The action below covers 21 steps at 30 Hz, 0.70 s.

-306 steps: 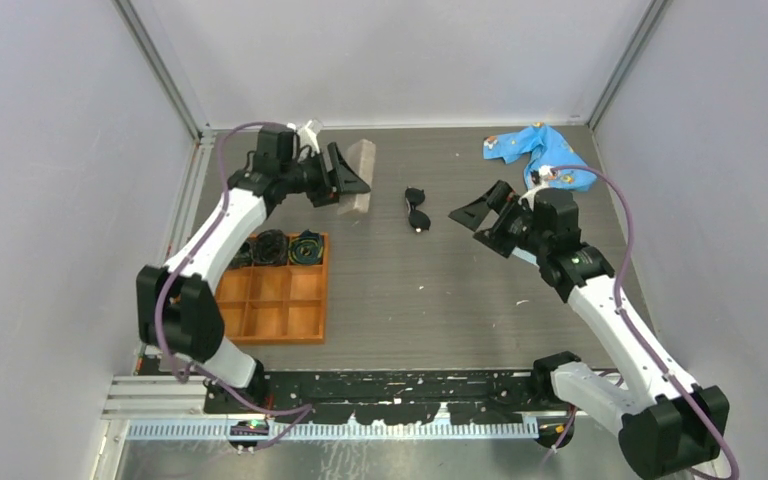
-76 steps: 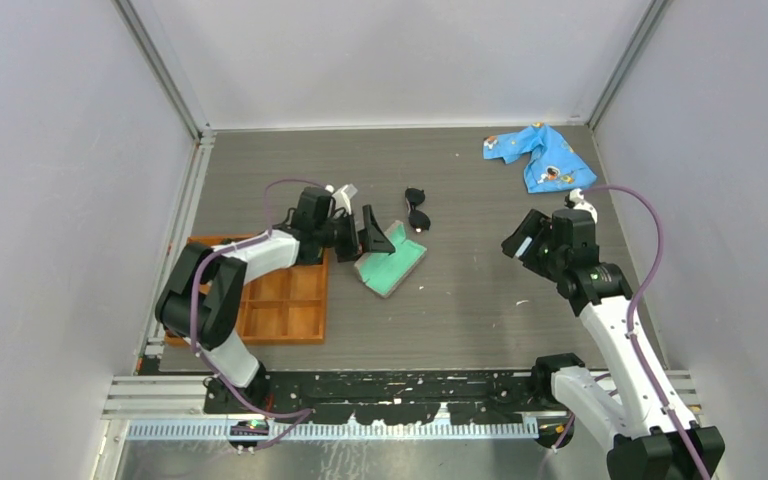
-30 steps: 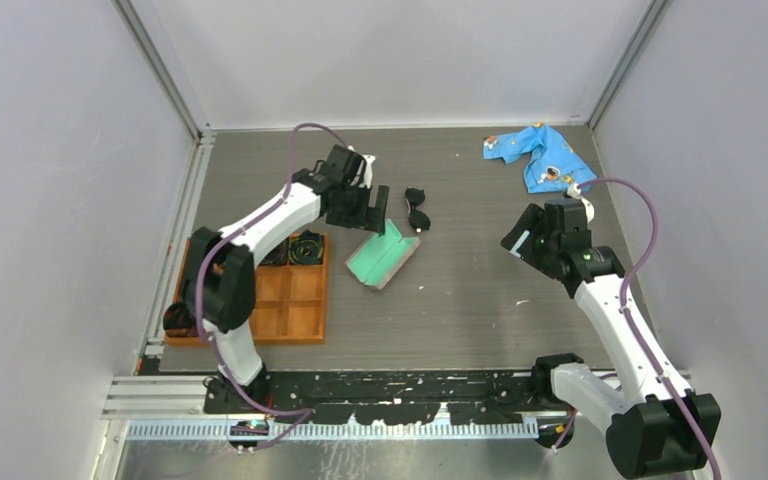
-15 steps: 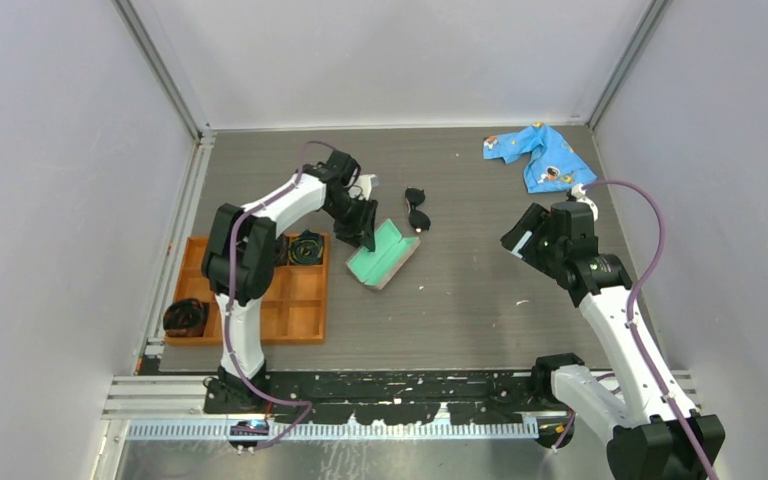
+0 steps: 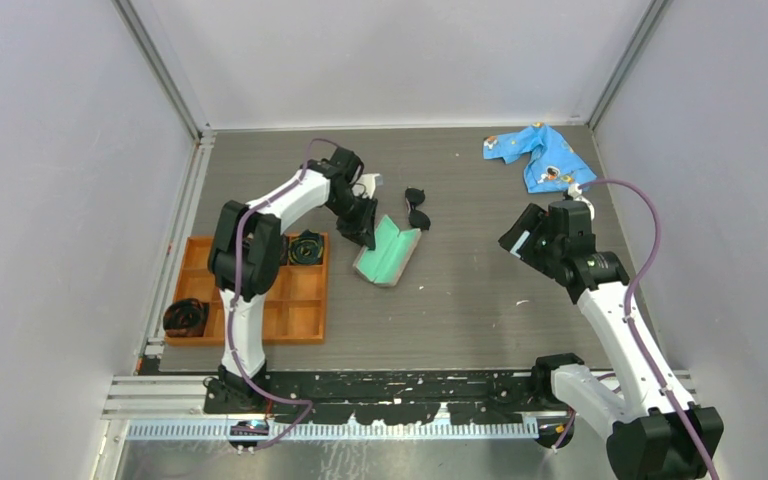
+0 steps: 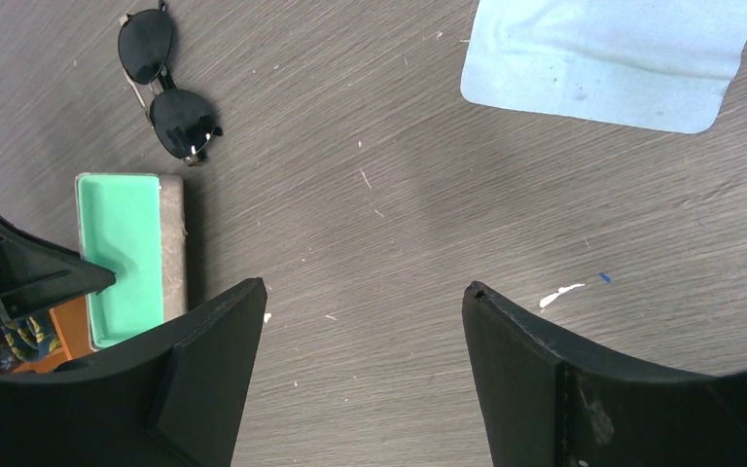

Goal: Organize the sunglasses
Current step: Adjust the sunglasses case at the center of the board.

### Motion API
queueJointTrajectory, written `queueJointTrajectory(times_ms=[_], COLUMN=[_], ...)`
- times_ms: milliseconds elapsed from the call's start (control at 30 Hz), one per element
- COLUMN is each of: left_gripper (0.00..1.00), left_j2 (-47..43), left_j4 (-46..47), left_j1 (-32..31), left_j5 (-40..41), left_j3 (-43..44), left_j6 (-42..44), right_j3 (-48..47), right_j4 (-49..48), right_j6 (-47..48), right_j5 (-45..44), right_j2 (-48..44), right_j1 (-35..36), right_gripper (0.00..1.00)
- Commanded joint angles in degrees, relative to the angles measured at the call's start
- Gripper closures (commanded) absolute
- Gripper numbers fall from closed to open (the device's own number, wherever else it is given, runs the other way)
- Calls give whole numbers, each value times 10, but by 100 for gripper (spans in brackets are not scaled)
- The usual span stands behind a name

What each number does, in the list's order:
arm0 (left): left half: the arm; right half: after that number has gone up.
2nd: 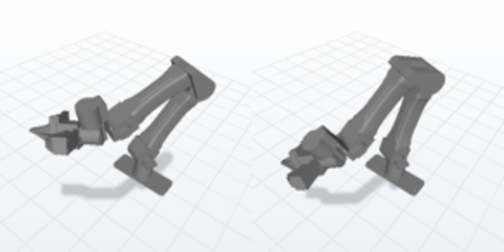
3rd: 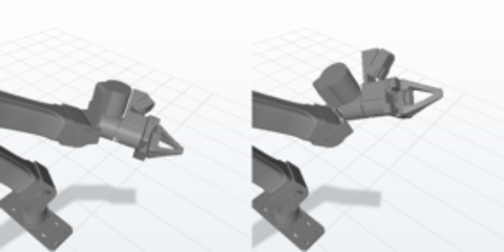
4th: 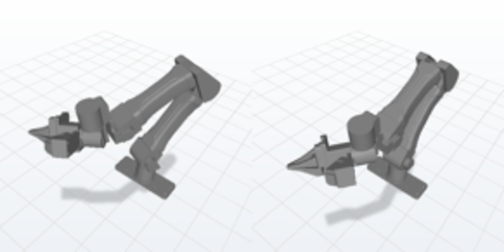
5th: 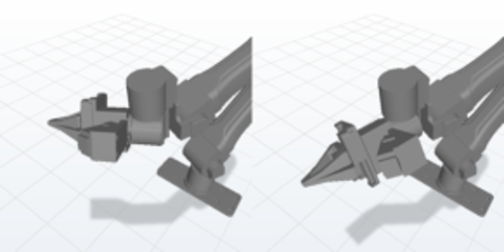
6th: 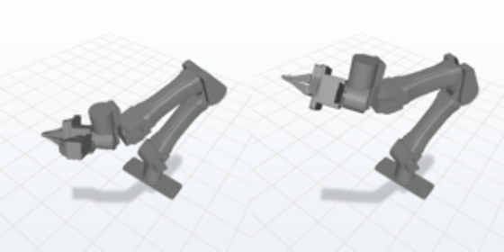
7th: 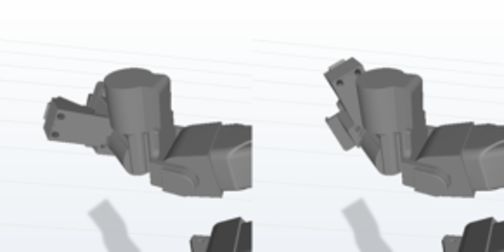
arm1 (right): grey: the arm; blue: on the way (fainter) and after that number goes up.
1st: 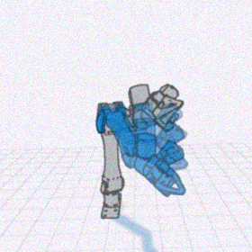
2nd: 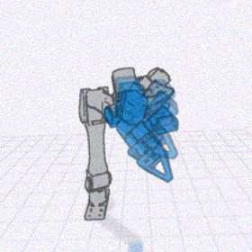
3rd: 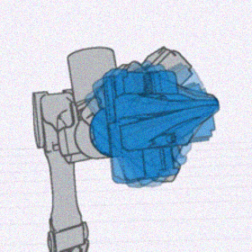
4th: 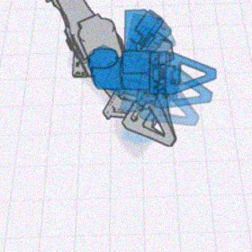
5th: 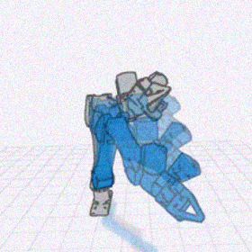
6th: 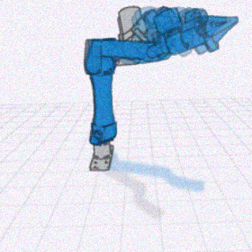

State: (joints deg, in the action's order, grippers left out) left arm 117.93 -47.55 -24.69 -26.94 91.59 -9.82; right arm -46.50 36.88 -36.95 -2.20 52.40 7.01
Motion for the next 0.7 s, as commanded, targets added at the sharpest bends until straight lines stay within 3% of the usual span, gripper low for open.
queueJointTrajectory(times_ms=[0,333,667], left_gripper=[97,100,100], left_j2=[-7,-46,21], left_j4=[-26,-88,-117], left_j1=[-1,-6,-40], left_j5=[7,213,431], left_j3=[34,113,227], left_j6=[16,92,159], right_j3=[-4,-4,0], right_j4=[-19,-19,-5], right_j6=[9,12,13], right_j5=[3,10,8], right_j2=[2,3,-15], right_j1=[0,0,1], right_gripper=[21,20,20])
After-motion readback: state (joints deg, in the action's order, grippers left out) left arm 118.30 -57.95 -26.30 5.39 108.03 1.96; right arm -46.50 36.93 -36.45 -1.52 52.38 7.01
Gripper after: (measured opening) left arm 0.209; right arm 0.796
